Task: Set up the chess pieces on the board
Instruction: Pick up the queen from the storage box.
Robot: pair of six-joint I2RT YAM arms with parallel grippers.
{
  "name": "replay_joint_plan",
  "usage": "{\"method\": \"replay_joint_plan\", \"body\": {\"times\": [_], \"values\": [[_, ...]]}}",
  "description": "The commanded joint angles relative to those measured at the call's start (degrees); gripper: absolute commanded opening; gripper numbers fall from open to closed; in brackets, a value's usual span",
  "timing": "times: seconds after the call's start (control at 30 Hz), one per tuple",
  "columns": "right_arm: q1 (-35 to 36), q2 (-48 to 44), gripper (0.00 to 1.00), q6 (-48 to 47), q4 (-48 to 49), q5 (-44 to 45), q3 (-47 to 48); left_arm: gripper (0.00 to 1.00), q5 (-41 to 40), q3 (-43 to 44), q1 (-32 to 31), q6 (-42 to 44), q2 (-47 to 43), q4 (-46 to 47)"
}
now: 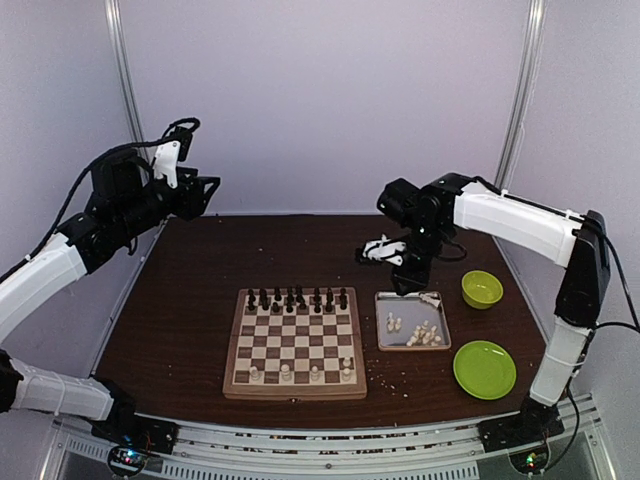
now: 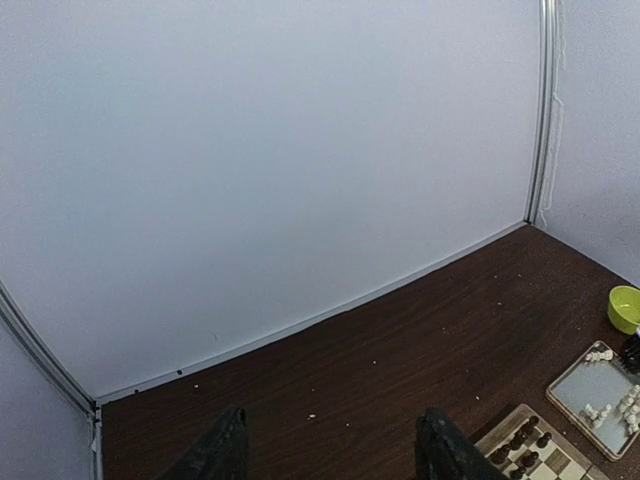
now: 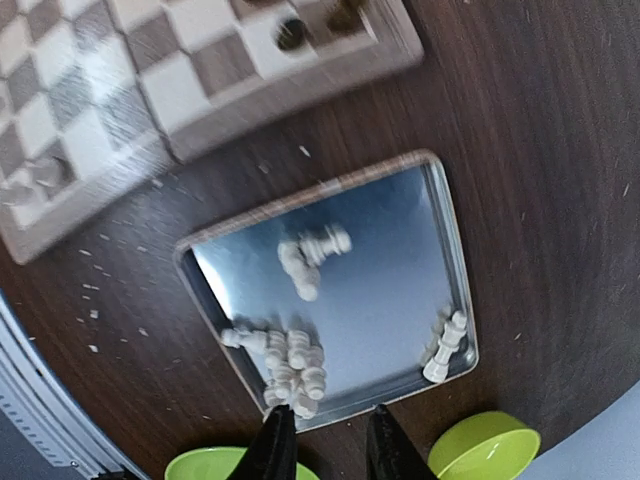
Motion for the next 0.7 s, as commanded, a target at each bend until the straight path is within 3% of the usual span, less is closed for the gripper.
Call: {"method": "replay_joint_plan", "body": {"times": [0.0,0.2,0.67], "values": [[-8.4,0.9,0.24,4.6,6.5,3.4,-10.0,0.58,1.2,0.1,-0.1,-0.6,0.5,1.7],[-15.0,3.0,0.22,4.8,10.6,5.7,-14.3,0.58,1.8,0.1,-0.1,-1.0,1.3,1.6],[-16.2,8.7,0.26,3.0,13.2,9.5,-12.9,0.58,3.3,0.3,-0.2,-1.5,2.1,1.5]]}}
